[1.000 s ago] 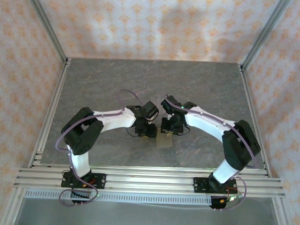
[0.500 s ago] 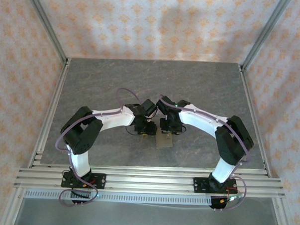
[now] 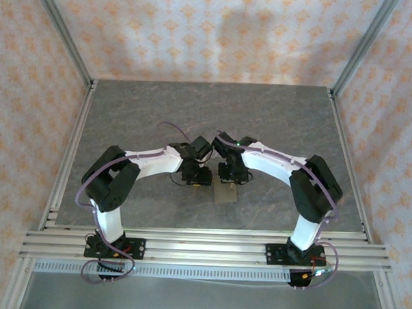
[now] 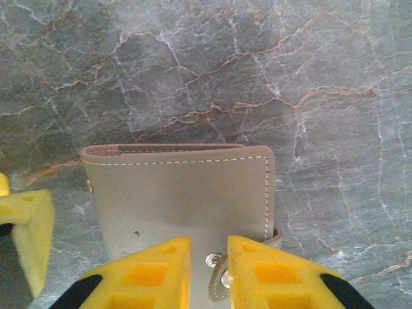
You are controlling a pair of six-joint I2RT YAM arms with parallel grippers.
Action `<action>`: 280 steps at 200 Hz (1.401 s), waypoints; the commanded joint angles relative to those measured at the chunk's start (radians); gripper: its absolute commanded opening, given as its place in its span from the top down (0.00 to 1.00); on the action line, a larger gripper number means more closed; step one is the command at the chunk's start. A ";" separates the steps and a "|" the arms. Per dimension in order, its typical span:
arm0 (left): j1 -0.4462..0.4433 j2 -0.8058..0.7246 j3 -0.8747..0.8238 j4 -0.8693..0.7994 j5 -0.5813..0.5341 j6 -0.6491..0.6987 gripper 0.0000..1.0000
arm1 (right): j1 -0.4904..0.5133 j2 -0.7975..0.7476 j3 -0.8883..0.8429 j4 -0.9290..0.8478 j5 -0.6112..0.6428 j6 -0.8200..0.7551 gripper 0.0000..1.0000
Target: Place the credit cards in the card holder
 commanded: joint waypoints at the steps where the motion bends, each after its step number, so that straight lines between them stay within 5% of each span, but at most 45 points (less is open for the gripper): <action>1: 0.028 -0.051 -0.020 0.032 0.000 -0.017 0.62 | 0.038 0.005 0.001 -0.070 0.058 0.015 0.79; 150: 0.030 -0.053 -0.035 0.066 0.042 0.000 0.62 | 0.049 -0.027 0.003 -0.109 0.120 0.031 1.00; 280: -0.057 0.033 0.000 0.134 0.094 -0.013 0.65 | -0.041 -0.125 -0.148 0.155 -0.195 0.085 1.00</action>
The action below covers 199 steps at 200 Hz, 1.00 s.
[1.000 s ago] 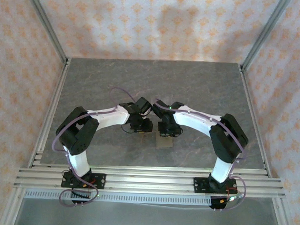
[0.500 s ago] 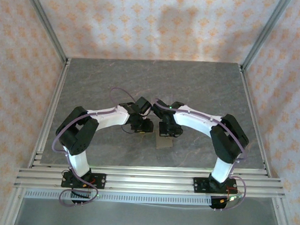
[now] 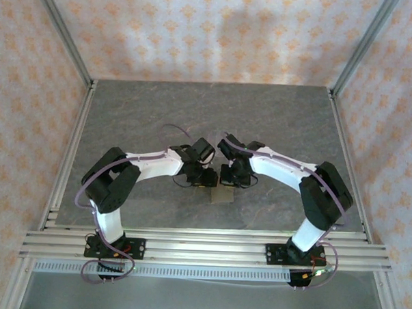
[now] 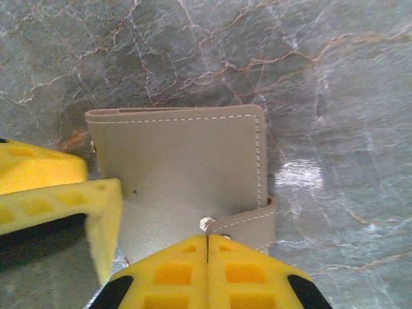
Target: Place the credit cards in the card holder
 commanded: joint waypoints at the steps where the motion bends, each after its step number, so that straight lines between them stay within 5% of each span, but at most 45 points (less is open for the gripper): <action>1: -0.017 0.026 0.020 0.031 0.015 -0.009 0.66 | -0.013 -0.026 -0.034 0.062 -0.071 0.029 1.00; 199: -0.030 0.035 -0.004 0.062 0.004 -0.027 0.66 | -0.061 0.032 -0.106 0.118 -0.131 0.068 1.00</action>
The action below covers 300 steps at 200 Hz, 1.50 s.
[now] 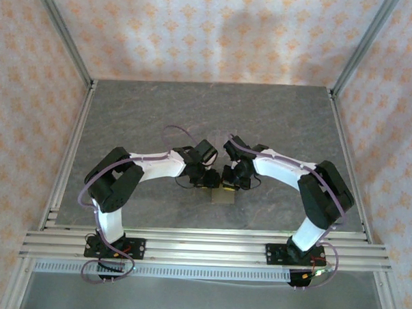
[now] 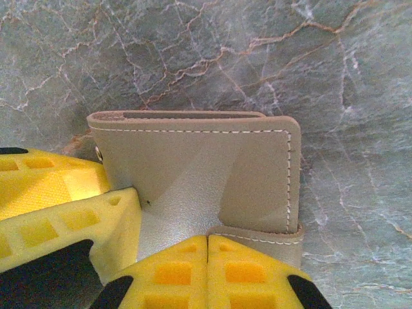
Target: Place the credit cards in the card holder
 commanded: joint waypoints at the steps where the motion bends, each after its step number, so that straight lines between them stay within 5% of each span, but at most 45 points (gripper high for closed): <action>1: -0.013 0.024 -0.007 0.028 0.002 -0.008 0.67 | -0.010 0.028 -0.032 0.019 -0.005 0.019 1.00; 126: 0.002 0.009 0.008 0.006 -0.007 -0.007 0.67 | -0.065 -0.016 -0.084 0.082 0.002 0.016 1.00; 162: 0.075 -0.128 0.031 -0.083 -0.085 0.015 0.61 | -0.064 -0.048 0.038 0.067 0.040 -0.038 0.68; 202: 0.176 -0.362 0.029 -0.171 -0.194 0.054 0.36 | -0.064 -0.069 0.206 0.055 0.108 -0.112 0.28; 224: 0.215 -0.544 -0.016 -0.197 -0.424 0.057 0.33 | -0.065 -0.159 0.208 0.043 0.312 -0.144 0.00; 246: 0.225 -0.746 -0.100 -0.172 -0.745 0.082 0.29 | -0.103 -0.305 0.083 0.138 0.569 -0.217 0.00; 255: 0.225 -0.806 -0.145 -0.134 -0.907 0.077 0.01 | -0.154 -0.353 0.030 0.182 0.608 -0.224 0.00; 275: 0.230 -0.871 -0.272 -0.058 -1.294 -0.034 0.00 | -0.227 -0.450 -0.082 0.291 0.816 -0.275 0.00; 300: 0.249 -0.872 -0.434 0.255 -1.365 0.286 0.00 | -0.275 -0.570 -0.356 0.751 0.997 -0.535 0.00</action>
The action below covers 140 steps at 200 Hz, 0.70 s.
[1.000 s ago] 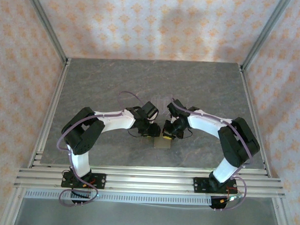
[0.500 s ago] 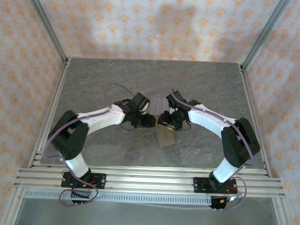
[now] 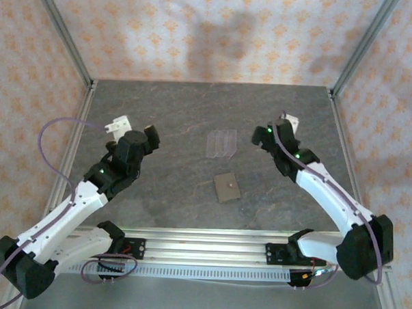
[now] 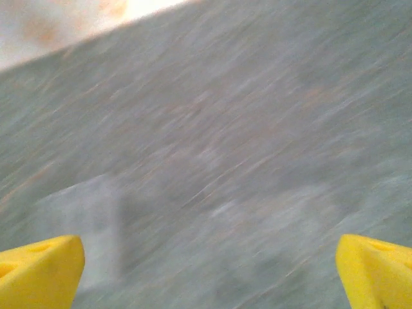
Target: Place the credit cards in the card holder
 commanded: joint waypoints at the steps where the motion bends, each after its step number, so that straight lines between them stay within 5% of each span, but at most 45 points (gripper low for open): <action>1: 0.015 0.036 -0.128 0.247 -0.302 0.224 0.00 | -0.026 -0.079 -0.231 0.449 0.283 -0.269 0.00; 21: 0.088 0.103 -0.148 0.273 -0.300 0.286 0.00 | -0.062 -0.054 -0.439 0.861 0.292 -0.453 0.00; 43: 0.183 0.163 -0.204 0.374 -0.290 0.333 0.00 | -0.107 0.074 -0.528 1.075 0.344 -0.498 0.00; 73: 0.304 0.214 -0.342 0.695 -0.063 0.406 0.00 | -0.191 0.286 -0.566 1.311 0.281 -0.421 0.00; 84: 0.340 0.270 -0.374 0.804 -0.039 0.412 0.00 | -0.211 0.347 -0.532 1.308 0.254 -0.417 0.00; 102: 0.366 0.365 -0.404 0.962 -0.023 0.441 0.00 | -0.259 0.326 -0.434 1.053 0.140 -0.370 0.00; 129: 0.377 0.469 -0.462 1.198 0.106 0.474 0.00 | -0.341 0.324 -0.456 1.071 -0.002 -0.308 0.01; 140: 0.377 0.449 -0.440 1.107 0.175 0.473 0.00 | -0.343 0.380 -0.515 1.259 0.013 -0.308 0.00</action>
